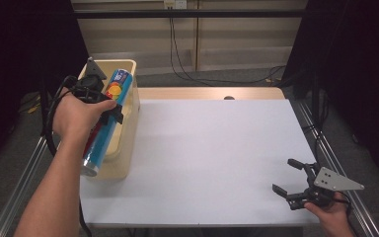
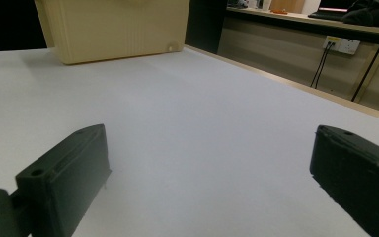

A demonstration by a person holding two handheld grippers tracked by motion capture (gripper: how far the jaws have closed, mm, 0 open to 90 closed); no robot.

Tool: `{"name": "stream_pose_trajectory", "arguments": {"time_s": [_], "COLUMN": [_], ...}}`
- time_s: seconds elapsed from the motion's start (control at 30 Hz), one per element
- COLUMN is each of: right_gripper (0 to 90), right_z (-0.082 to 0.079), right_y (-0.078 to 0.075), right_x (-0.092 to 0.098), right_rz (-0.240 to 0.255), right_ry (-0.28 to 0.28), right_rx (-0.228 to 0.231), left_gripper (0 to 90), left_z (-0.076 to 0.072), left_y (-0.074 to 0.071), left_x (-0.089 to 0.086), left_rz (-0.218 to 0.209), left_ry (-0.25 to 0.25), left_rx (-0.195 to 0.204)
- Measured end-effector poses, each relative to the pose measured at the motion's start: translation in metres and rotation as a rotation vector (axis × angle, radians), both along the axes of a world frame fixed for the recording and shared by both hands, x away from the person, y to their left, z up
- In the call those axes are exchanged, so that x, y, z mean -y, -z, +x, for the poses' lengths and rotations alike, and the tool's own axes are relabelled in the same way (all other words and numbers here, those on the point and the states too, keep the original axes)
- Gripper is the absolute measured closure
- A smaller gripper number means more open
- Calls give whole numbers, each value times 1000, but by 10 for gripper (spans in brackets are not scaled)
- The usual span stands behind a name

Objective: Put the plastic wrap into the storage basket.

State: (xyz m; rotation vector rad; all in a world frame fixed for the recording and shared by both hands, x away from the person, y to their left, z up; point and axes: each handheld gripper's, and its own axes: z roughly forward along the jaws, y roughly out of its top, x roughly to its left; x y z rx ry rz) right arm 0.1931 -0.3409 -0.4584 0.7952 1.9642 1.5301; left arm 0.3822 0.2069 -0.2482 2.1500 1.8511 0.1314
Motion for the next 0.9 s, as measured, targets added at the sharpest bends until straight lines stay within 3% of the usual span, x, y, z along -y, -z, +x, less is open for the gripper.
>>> {"name": "stream_pose_trajectory", "arguments": {"time_s": [0.33, 0.9], "right_gripper": [11, 12], "right_z": [-1, -1], "right_y": [0, -1], "right_x": [-1, -1], "right_rz": [-8, -6], "right_ry": [-3, -2], "right_rx": [3, 7], "left_gripper": [321, 320], "left_z": [1, 2], "left_y": [10, 27], "left_x": [-13, -16], "left_rz": [10, 1], "left_ry": [-30, -57], "left_rx": [-6, -35]}}
